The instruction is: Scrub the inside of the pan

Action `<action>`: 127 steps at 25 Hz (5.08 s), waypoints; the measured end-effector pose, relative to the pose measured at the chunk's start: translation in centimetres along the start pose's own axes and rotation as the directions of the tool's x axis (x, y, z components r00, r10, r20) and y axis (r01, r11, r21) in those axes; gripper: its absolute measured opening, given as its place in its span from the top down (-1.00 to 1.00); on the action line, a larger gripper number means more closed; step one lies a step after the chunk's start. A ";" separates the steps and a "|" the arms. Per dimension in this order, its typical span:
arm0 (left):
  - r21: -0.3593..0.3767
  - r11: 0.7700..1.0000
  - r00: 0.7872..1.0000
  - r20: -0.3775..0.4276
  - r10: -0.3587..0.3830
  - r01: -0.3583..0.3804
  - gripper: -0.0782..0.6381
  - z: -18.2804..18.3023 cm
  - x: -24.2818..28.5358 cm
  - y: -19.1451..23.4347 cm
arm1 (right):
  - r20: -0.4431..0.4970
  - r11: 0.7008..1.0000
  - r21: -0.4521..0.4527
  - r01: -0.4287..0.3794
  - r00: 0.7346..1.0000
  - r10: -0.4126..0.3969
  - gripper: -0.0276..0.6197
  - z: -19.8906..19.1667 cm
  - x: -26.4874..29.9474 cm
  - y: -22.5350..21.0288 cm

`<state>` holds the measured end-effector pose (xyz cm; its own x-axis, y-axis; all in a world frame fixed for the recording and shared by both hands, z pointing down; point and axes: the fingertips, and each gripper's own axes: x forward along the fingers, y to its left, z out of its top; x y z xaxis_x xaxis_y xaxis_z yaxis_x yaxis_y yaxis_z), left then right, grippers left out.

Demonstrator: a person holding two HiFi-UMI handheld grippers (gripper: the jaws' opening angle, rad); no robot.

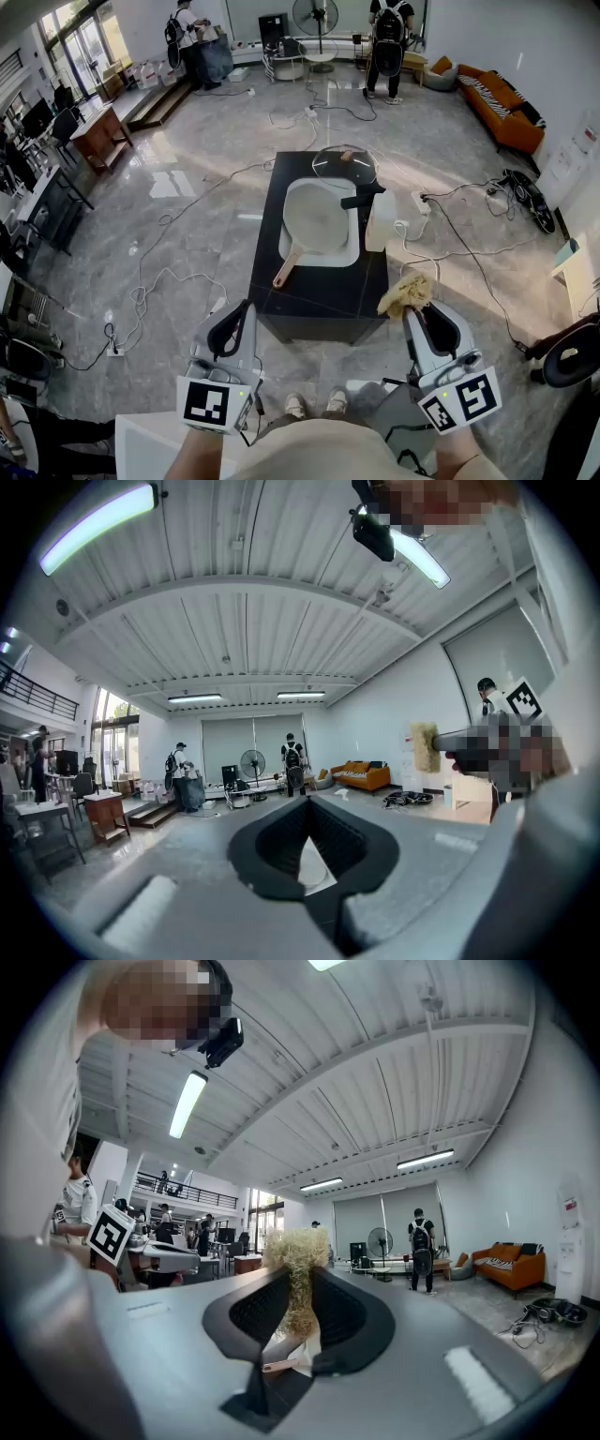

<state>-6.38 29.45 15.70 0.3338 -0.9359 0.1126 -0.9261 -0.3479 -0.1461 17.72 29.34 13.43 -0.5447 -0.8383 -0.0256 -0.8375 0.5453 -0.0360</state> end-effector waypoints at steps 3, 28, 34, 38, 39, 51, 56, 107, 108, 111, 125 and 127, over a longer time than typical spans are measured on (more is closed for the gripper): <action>0.000 1.000 1.000 -0.002 0.009 -0.009 0.78 -0.2 0.3 0.0 | 0.000 1.000 0.015 -0.009 1.000 0.009 0.67 -0.4 0.2 -0.2; 0.009 0.998 0.997 -0.036 0.068 -0.068 0.78 -0.9 1.8 -2.8 | -0.042 0.995 0.054 -0.088 0.995 0.091 0.67 -4.0 0.5 -3.2; 0.001 0.998 0.998 -0.026 0.065 -0.065 0.78 -1.1 2.4 -2.2 | -0.046 0.996 0.038 -0.079 0.996 0.081 0.67 -4.1 1.5 -3.4; 0.000 0.998 0.998 -0.025 0.058 -0.058 0.78 -1.3 3.3 -1.3 | -0.051 0.997 0.031 -0.075 0.996 0.077 0.67 -4.1 2.6 -3.3; 0.001 0.998 0.998 -0.026 0.055 -0.055 0.78 -1.4 3.6 -1.1 | -0.054 0.997 0.030 -0.073 0.996 0.075 0.67 -4.1 3.0 -3.4; -0.014 1.000 0.998 -0.059 0.010 -0.011 0.78 -3.1 10.3 4.1 | -0.132 0.998 0.031 -0.059 0.989 0.063 0.66 -6.4 11.1 -4.6; -0.017 1.000 0.997 -0.076 -0.016 0.015 0.78 -3.8 14.2 7.1 | -0.163 0.999 0.034 -0.043 0.985 0.048 0.66 -7.4 15.8 -5.6; -0.146 0.978 0.854 -0.479 -0.203 0.151 0.39 -28.3 43.8 17.3 | -0.448 0.992 0.100 0.080 0.894 -0.027 0.65 -32.4 50.2 -11.0; -0.150 0.977 0.846 -0.491 -0.209 0.154 0.39 -29.2 44.1 17.3 | -0.459 0.992 0.098 0.078 0.888 -0.024 0.65 -33.4 50.6 -10.9; -0.158 0.973 0.818 -0.527 -0.228 0.170 0.39 -31.6 44.7 17.0 | -0.488 0.994 0.092 0.056 0.873 -0.004 0.65 -36.4 51.7 -10.2; -0.246 0.951 0.755 -0.583 -0.301 0.190 0.39 -37.4 45.8 15.9 | -0.598 0.995 0.075 -0.064 0.796 0.096 0.65 -48.5 56.0 -8.5; -0.254 0.949 0.751 -0.586 -0.306 0.188 0.39 -37.9 45.9 16.0 | -0.608 0.995 0.068 -0.069 0.788 0.096 0.65 -49.5 56.8 -8.4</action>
<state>-12.53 -16.99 55.74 0.4306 -0.5639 0.7047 -0.8604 -0.4923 0.1317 -8.31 -22.93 61.71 -0.5365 -0.6093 0.5839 -0.7930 0.6007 -0.1019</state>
